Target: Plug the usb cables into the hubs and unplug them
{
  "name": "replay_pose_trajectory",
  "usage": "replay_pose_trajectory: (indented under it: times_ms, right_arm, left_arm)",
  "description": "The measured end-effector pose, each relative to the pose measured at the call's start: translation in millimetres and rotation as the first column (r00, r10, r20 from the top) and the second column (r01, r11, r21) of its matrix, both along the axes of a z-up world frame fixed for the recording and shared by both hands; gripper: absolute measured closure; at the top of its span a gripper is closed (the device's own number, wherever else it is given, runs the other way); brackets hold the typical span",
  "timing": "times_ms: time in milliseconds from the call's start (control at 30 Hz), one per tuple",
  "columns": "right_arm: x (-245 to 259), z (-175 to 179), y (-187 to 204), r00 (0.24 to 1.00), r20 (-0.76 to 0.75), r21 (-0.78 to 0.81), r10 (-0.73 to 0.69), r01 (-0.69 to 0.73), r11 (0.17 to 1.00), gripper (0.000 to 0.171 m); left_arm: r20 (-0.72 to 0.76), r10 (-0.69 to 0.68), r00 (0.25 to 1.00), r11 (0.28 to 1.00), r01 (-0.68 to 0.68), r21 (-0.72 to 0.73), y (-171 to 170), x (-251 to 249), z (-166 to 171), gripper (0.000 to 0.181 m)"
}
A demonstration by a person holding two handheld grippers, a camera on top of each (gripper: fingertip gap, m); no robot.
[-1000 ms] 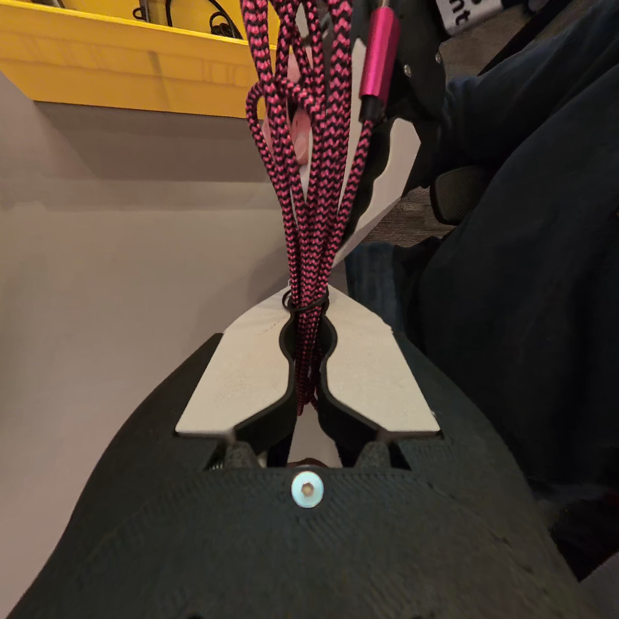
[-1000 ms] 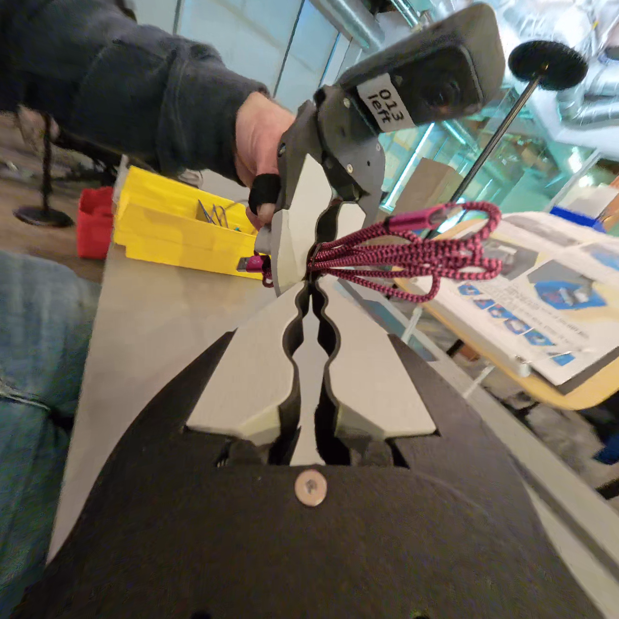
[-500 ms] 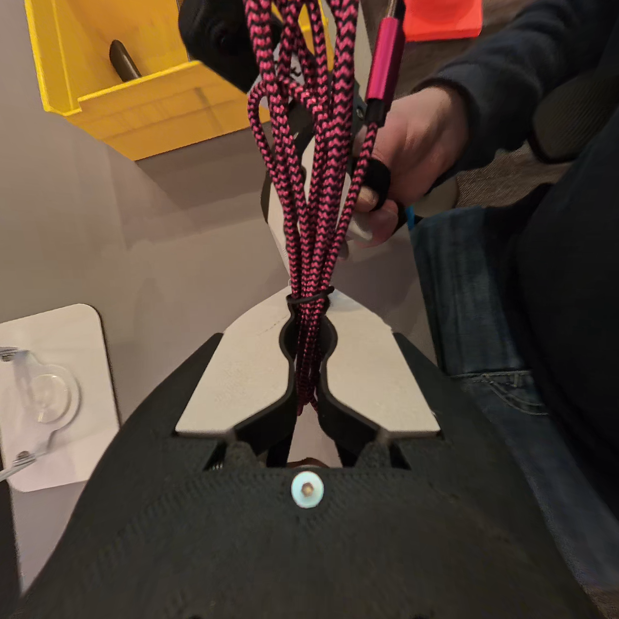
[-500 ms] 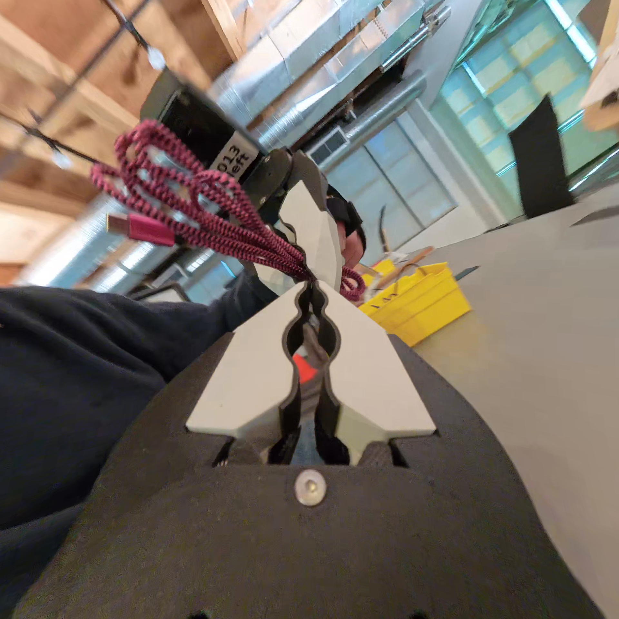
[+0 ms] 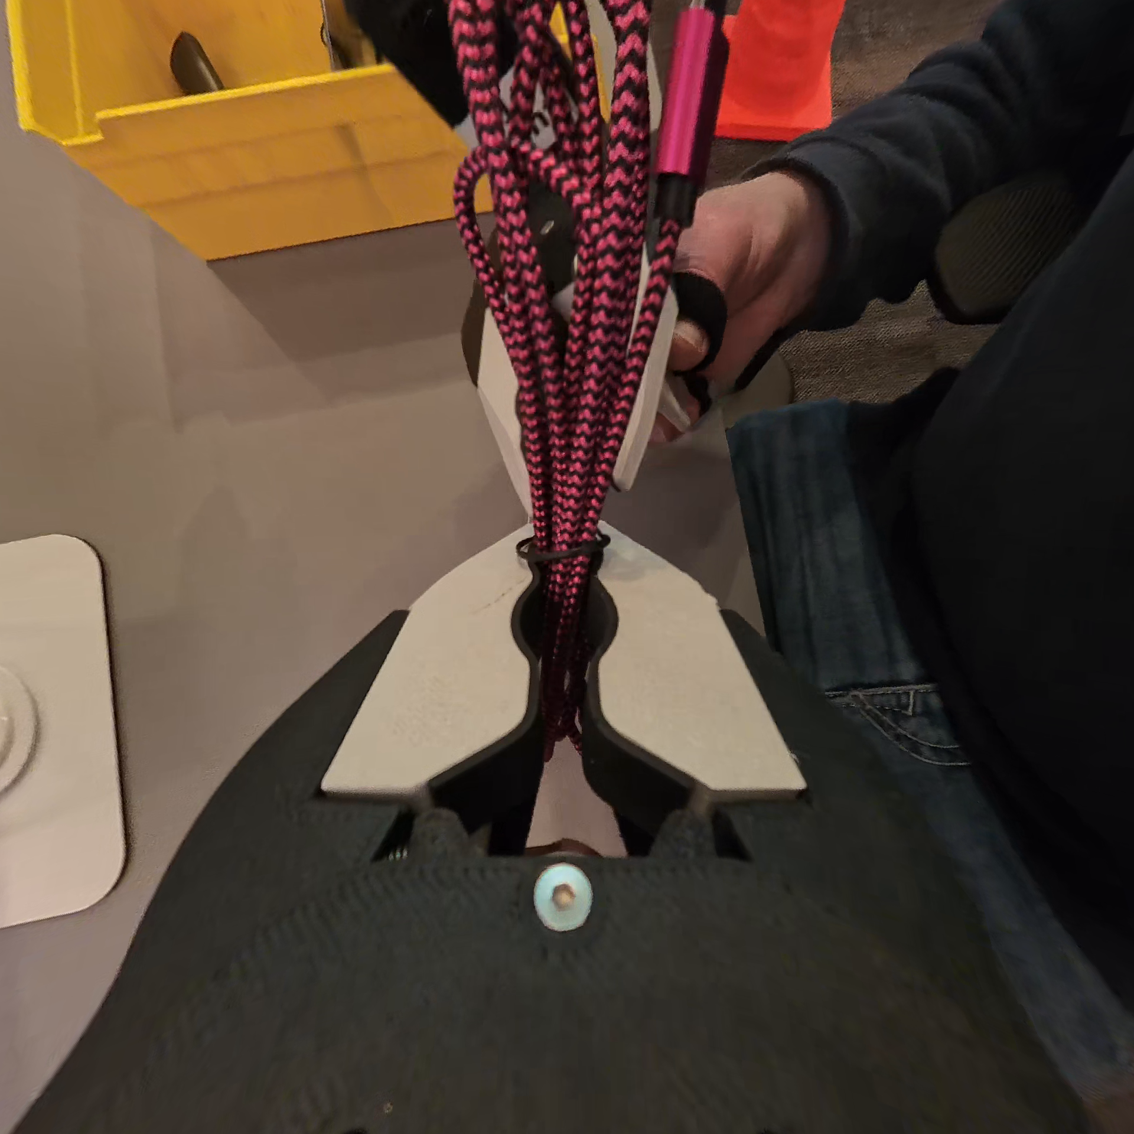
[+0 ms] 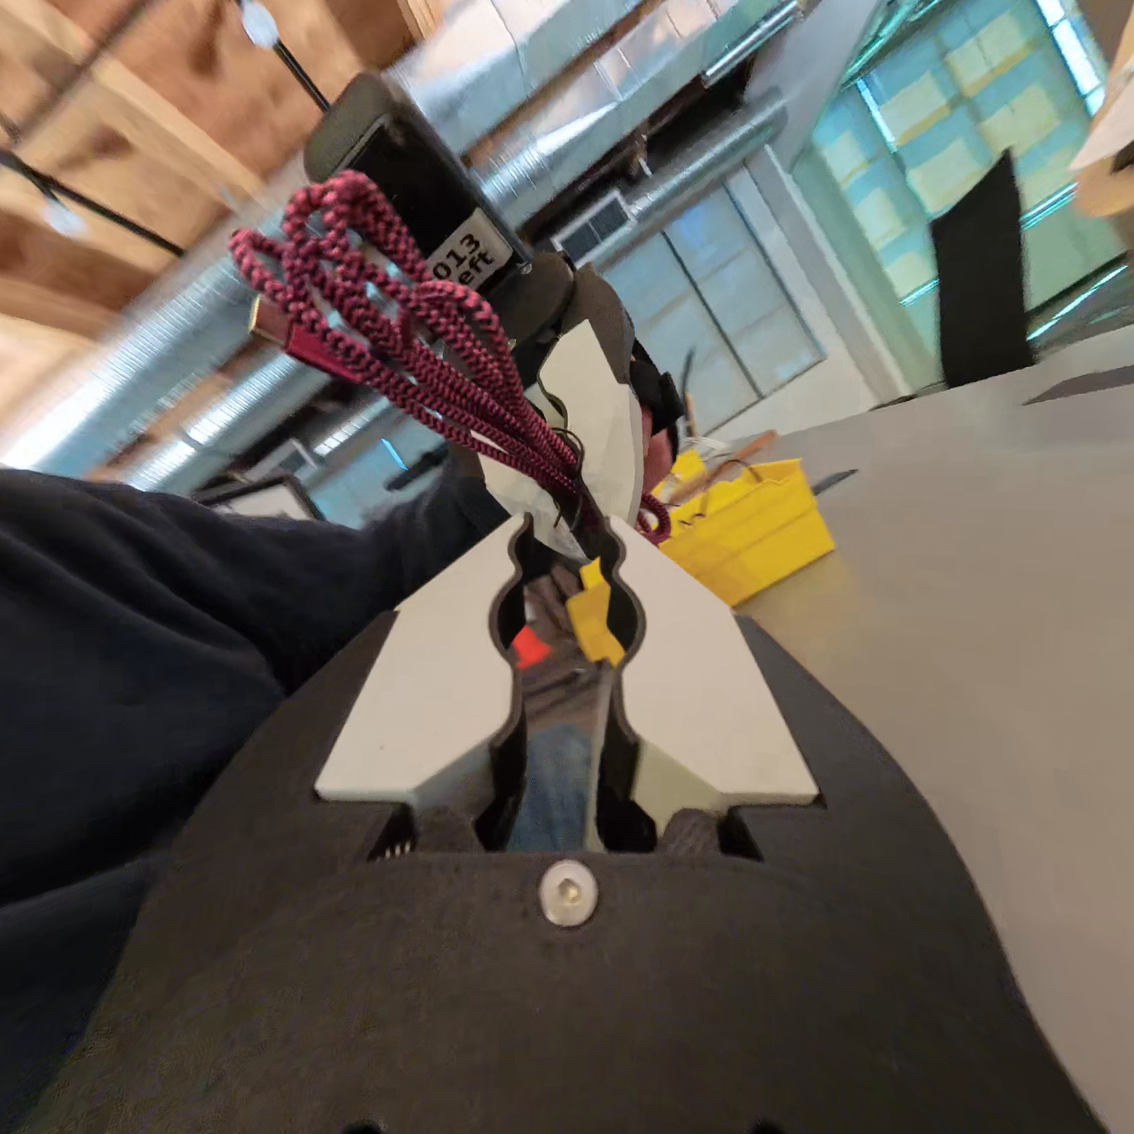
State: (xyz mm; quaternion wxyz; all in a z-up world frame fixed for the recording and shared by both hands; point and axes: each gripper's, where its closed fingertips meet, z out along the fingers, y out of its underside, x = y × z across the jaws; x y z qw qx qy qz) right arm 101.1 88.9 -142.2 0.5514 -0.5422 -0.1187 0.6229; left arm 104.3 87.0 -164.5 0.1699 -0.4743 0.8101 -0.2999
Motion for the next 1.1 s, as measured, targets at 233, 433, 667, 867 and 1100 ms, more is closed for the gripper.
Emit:
replay_pose_trajectory:
  times_ms: [233,433,667,867,1100]
  right_arm:
    - [2,1,-7,0.858,0.398,0.371,-0.324,0.172,0.913,0.147]
    - [6,-7,-3,0.199,0.568,0.817,-0.799,-0.014,0.577,0.150]
    - [-5,2,-1,-0.108,0.308,0.872,-0.945,-0.364,0.326,0.148]
    - [-14,3,-5,-0.101,0.222,0.826,-0.970,-0.509,0.242,0.149]
    - [-18,3,-13,-0.095,0.181,0.779,-0.979,-0.594,0.201,0.145]
  left_arm:
    - [-0.037,0.044,0.998,0.986,-0.049,-0.158,0,-5,-3,0.173]
    - [-0.124,0.042,0.991,0.937,-0.082,-0.339,-5,-11,-4,0.174]
    - [-0.183,0.021,0.983,0.877,-0.106,-0.469,-9,-13,1,0.173]
    - [-0.210,-0.036,0.977,0.846,-0.082,-0.527,-18,-18,3,0.173]
    - [-0.217,-0.088,0.972,0.830,-0.048,-0.555,-27,-23,8,0.174]
